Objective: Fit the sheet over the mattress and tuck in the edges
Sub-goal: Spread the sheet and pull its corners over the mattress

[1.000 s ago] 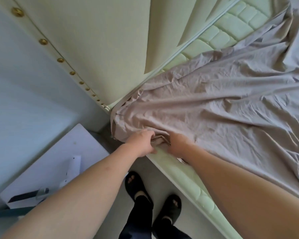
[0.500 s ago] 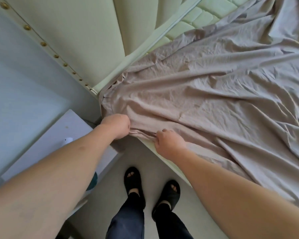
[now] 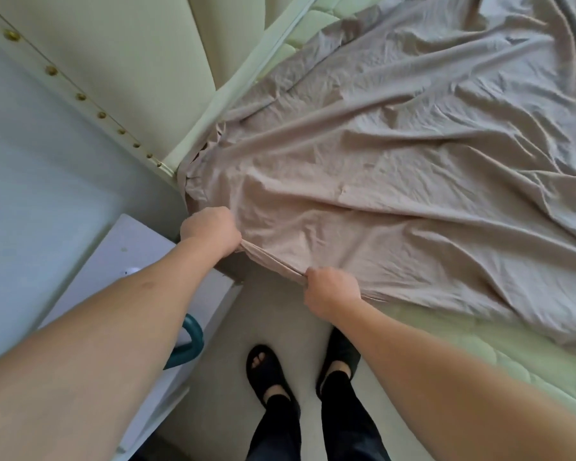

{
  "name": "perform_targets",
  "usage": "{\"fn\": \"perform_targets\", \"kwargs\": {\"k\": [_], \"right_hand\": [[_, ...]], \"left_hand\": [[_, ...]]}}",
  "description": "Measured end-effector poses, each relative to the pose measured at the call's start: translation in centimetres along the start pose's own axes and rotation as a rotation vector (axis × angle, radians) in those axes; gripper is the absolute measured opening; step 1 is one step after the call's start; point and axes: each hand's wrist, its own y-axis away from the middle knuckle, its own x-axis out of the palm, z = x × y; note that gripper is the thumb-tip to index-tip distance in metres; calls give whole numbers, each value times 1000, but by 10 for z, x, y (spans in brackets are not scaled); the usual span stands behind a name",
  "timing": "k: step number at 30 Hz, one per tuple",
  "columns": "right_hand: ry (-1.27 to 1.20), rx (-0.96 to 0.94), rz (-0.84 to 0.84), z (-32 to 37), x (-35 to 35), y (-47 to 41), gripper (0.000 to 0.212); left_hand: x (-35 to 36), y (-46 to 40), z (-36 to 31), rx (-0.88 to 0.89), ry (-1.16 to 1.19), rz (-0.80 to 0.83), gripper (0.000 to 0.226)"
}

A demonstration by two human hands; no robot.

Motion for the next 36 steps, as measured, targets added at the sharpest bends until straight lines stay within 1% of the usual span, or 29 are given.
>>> {"fn": "perform_targets", "kwargs": {"k": [1, 2, 3, 4, 5, 6, 8, 9, 12, 15, 18, 21, 23, 26, 27, 31, 34, 36], "right_hand": [[23, 49, 81, 3, 1, 3, 19], [-3, 64, 197, 4, 6, 6, 20], [-53, 37, 295, 7, 8, 6, 25], [-114, 21, 333, 9, 10, 10, 28], [-185, 16, 304, 11, 12, 13, 28], [-264, 42, 232, 9, 12, 17, 23], [-329, 106, 95, 2, 9, 21, 15], [-340, 146, 70, -8, 9, 28, 16], [-335, 263, 83, -49, 12, 47, 31], [-292, 384, 106, -112, 27, 79, 32], [-313, 581, 56, -180, 49, 118, 30], [-367, 792, -131, -246, 74, 155, 35], [-355, 882, -229, -279, 82, 170, 41], [-372, 968, -280, -337, 93, 193, 43], [-384, 987, -293, -359, 99, 202, 44], [-351, 1003, -319, -438, 117, 238, 46], [-285, 951, -320, -494, 127, 257, 37], [-243, 830, -329, -521, 134, 264, 45]], "left_hand": [[1, 3, -1, -5, -45, 57, 7], [4, 7, -2, 4, -114, 129, 6], [5, 11, -4, 18, -179, 191, 4], [8, 15, -9, 52, -218, 233, 5], [9, 18, -15, 97, -216, 261, 10], [8, 19, -26, 155, -185, 280, 15], [5, 22, -49, 274, -79, 283, 24], [2, 26, -67, 338, -27, 281, 25], [3, 41, -118, 489, 91, 278, 20], [18, 62, -176, 569, 162, 291, 10], [42, 85, -234, 672, 169, 275, 12], [72, 117, -300, 757, 139, 244, 17], [88, 134, -333, 791, 119, 205, 18], [113, 164, -392, 838, 65, 153, 16], [123, 176, -414, 859, 40, 156, 14], [156, 220, -494, 943, -74, 281, 7], [178, 241, -545, 926, -106, 356, 33], [187, 248, -568, 926, -130, 323, 43]]}}
